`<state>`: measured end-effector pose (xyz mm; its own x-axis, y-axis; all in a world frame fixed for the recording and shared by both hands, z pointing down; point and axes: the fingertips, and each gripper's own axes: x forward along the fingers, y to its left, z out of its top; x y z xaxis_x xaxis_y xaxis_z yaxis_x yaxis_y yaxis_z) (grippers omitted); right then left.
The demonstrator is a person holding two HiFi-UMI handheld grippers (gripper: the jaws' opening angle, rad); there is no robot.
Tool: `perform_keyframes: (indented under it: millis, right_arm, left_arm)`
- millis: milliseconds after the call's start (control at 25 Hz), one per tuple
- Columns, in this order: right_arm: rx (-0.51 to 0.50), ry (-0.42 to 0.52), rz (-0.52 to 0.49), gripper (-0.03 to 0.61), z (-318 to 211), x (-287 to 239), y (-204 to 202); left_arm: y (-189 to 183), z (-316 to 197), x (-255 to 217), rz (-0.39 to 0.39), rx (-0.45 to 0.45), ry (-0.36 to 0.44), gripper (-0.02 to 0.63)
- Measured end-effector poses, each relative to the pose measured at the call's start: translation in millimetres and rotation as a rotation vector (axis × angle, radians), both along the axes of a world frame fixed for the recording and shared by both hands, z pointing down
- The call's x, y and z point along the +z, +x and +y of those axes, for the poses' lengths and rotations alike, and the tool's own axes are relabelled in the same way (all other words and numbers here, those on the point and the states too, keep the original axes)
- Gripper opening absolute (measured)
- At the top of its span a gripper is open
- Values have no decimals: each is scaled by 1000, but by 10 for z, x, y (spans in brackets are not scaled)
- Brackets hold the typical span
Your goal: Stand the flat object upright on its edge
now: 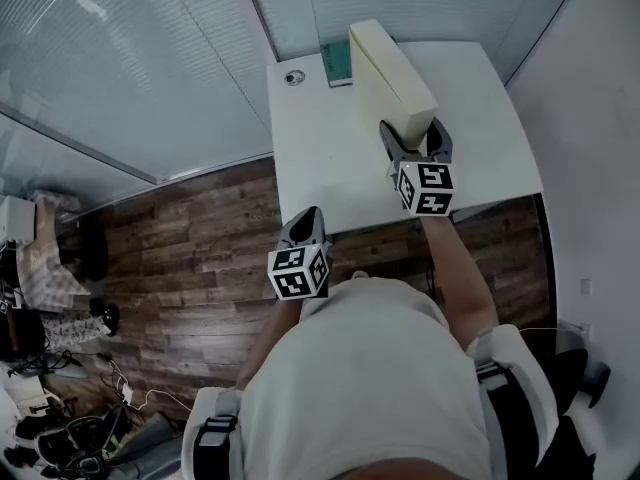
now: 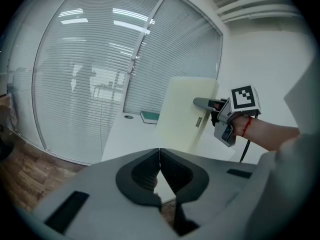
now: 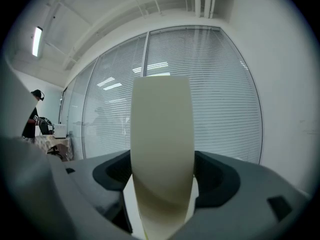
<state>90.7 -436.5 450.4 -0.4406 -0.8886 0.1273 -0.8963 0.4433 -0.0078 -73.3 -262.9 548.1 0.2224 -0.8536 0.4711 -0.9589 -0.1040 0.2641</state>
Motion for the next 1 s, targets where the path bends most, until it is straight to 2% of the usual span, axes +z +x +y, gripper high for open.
perform_keyframes:
  millis: [200,520,880,1000]
  right_arm:
    - [22,-6,14,362,200,40,79]
    - [36,-13,-30,362,600,-15,110]
    - [17,-51,-84,359,1223,-31,-61]
    - [4,-59,-85,327,1448,-56,-165]
  left_arm:
    - [-20,57,-29,-4,20,5,21]
    - [-38,224,-126,2,57,22,21]
    - [-139,547,-201,14,104,34,21]
    - [-196,643,-246,19,116,38,21]
